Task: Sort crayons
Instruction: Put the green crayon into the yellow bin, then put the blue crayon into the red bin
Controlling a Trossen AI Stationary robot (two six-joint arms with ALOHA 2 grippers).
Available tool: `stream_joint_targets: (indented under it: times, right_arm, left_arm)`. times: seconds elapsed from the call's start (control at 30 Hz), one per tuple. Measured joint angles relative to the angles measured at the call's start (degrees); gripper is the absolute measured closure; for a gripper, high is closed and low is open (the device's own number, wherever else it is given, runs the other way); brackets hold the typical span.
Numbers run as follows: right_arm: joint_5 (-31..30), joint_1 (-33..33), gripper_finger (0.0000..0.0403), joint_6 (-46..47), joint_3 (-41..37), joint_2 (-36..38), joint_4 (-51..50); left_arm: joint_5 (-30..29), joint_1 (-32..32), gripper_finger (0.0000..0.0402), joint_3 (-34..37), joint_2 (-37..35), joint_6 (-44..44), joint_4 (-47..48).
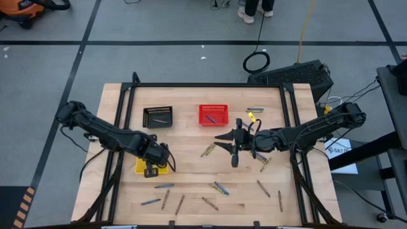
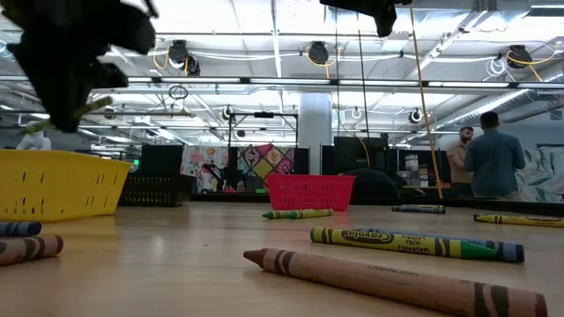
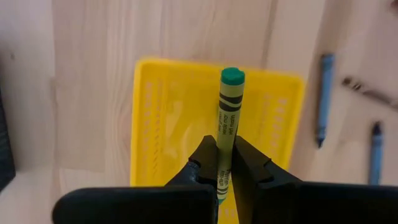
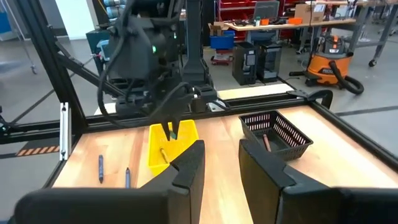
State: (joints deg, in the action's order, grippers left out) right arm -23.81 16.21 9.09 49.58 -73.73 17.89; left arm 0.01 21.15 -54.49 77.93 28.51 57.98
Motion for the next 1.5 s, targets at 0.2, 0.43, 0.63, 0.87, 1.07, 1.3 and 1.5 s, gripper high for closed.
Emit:
stream_joint_targets:
  times: [0.2,0.43,0.63,0.87,1.07,1.3,1.5]
  right_arm:
    - [0.04,0.0,0.0316,1.27,0.0,0.0,-0.54]
    - [0.02,0.0,0.0316,2.24,0.0,0.0,-1.82]
    - [0.01,0.0,0.0316,2.24,0.0,0.0,-1.93]
    - [0.0,0.0,0.0316,2.24,0.0,0.0,-1.95]
    - [-0.02,0.0,0.0316,2.22,0.0,0.0,-1.95]
    - [-0.04,0.0,0.0316,1.73,0.0,0.0,-1.95]
    - [-0.07,0.0,0.0316,0.74,0.0,0.0,-1.95]
  left_arm:
    - [0.96,-0.01,0.0388,5.17,0.07,1.25,-1.08]
    - [3.55,-0.01,0.0388,9.0,0.07,1.33,-3.67]
    - [3.73,-0.01,0.0388,11.06,0.07,2.73,-3.64]
    - [3.93,-0.01,0.0367,11.74,0.07,2.8,-3.68]
    - [3.93,-0.01,0.0325,11.74,0.07,2.93,-3.7]
    - [5.26,0.04,0.0316,11.14,0.07,8.37,-3.45]
    - [7.06,1.04,0.0315,6.89,0.07,8.75,-3.59]
